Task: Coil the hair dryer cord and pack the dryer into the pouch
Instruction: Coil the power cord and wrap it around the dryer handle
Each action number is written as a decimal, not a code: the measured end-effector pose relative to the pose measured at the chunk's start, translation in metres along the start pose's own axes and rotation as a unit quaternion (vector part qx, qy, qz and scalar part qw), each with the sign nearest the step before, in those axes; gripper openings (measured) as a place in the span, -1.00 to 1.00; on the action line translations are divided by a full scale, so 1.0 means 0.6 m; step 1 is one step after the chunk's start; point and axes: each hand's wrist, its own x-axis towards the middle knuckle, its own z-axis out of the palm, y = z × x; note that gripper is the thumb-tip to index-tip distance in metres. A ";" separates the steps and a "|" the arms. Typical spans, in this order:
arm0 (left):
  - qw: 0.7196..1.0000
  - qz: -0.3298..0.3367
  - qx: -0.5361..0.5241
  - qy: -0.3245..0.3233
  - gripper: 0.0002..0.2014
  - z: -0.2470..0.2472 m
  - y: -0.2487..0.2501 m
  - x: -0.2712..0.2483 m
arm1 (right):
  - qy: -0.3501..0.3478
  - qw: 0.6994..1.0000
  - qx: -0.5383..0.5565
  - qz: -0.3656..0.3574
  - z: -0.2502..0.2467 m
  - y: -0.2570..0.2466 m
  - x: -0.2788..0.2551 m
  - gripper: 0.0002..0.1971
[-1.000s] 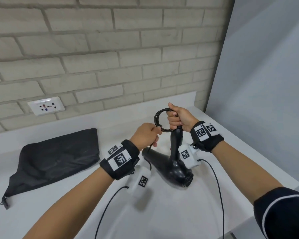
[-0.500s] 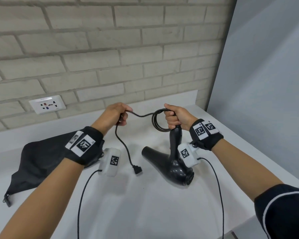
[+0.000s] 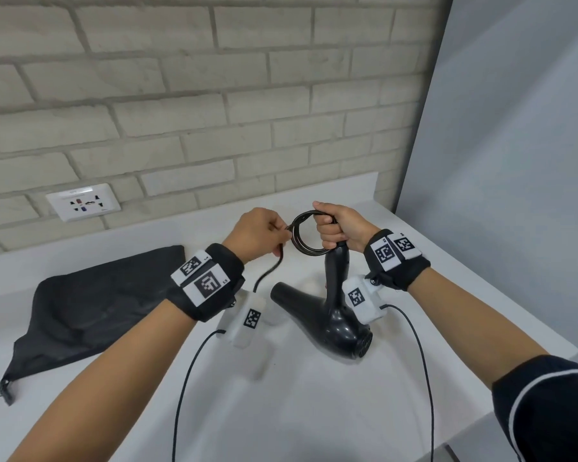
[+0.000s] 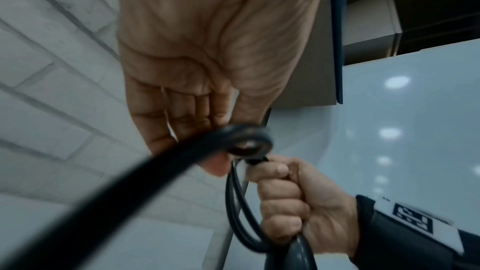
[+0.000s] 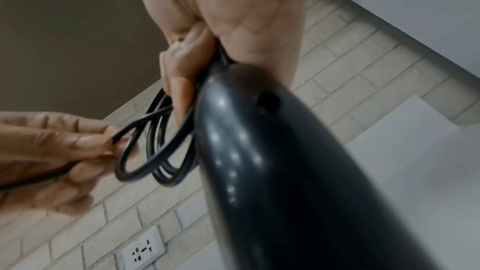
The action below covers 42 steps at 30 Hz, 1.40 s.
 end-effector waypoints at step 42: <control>0.970 -0.219 -0.073 -0.078 -0.63 0.061 -0.260 -0.036 | -0.011 0.999 -0.029 0.007 -0.022 -0.003 -0.010 -0.58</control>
